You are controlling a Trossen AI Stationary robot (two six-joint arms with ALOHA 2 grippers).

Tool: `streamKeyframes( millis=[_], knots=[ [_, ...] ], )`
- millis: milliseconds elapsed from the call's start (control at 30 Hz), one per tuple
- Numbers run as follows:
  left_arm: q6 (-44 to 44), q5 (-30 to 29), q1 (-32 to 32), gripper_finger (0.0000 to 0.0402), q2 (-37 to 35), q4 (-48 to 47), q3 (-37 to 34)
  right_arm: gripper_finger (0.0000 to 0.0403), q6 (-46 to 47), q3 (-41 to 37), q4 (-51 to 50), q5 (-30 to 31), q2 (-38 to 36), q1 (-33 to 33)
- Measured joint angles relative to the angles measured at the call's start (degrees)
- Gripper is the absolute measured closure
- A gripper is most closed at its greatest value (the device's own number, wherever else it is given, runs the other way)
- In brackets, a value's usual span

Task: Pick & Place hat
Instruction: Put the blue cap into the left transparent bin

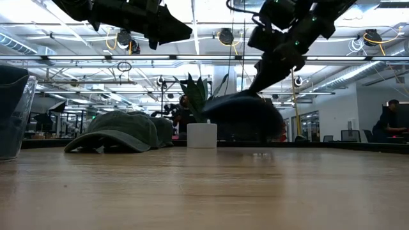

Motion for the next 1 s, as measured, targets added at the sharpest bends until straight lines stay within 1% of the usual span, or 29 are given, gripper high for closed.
streamKeyframes(
  millis=[100,267,567,833,1000],
  knots=[
    [-0.80,0.02,0.00,0.0266,-0.01,-0.12,0.00,0.0403,-0.17,0.00,0.28,0.02,-0.54,0.91],
    [-4.86,0.04,0.04,0.0266,-0.01,-0.48,0.00,0.0403,-0.10,0.00,0.27,-0.04,-1.14,2.26],
    [-4.77,0.07,0.04,0.0266,-0.01,-1.35,0.00,0.0403,-0.55,-0.02,0.49,0.07,-1.49,3.02],
    [-5.05,0.09,0.00,0.0266,-0.01,-1.86,0.00,0.0403,1.51,-0.25,1.33,0.09,-5.65,3.03],
    [-4.81,0.08,0.02,0.0266,-0.01,-2.70,0.00,0.0403,0.24,-3.94,5.87,-0.04,-9.87,3.01]
  ],
)
